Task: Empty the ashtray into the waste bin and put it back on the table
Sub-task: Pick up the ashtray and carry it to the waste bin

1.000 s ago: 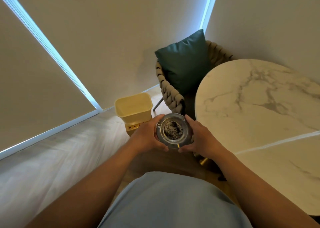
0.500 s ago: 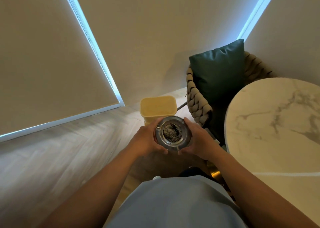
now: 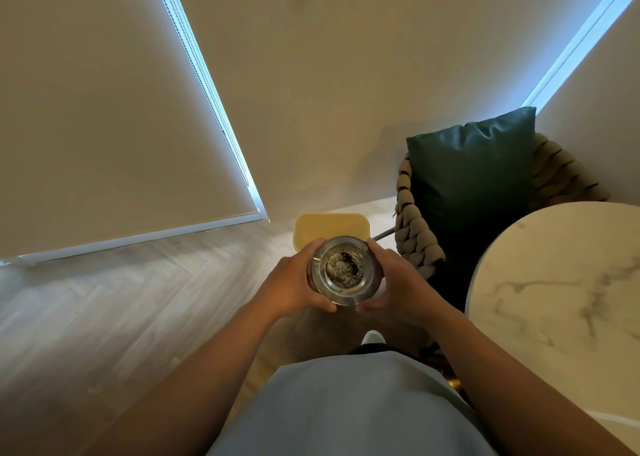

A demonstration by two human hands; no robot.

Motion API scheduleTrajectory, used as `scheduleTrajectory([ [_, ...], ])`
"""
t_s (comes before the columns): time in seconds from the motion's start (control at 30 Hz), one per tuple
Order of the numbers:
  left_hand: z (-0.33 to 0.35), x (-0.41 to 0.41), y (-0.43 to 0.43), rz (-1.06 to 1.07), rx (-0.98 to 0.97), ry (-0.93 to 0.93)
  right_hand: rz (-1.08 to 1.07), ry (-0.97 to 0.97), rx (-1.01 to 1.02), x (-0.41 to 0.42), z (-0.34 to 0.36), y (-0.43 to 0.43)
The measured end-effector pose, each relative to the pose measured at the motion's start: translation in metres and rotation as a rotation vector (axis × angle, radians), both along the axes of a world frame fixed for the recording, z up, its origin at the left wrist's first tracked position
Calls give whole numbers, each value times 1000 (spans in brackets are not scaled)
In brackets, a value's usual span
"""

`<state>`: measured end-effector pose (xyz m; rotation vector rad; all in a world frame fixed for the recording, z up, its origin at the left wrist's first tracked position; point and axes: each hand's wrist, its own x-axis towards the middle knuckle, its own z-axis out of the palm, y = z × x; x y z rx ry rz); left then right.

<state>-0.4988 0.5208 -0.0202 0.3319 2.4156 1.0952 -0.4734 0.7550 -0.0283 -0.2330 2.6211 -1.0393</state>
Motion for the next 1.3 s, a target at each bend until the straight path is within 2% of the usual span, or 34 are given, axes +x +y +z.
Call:
scheduleTrajectory([
  [0.4,5,-46,52,124,-7,-6,122,-15,-68,-73,-4,54],
  [0.63,-4,-60,62,172,-1,-47,152,-119,-99,-100,-18,63],
  [1.0,-38,-120,45,99,5,-49,85,-133,-103,-141,-49,49],
  [1.3,-109,-177,10,23,-8,-120,-14,-189,-57,-171,-104,9],
])
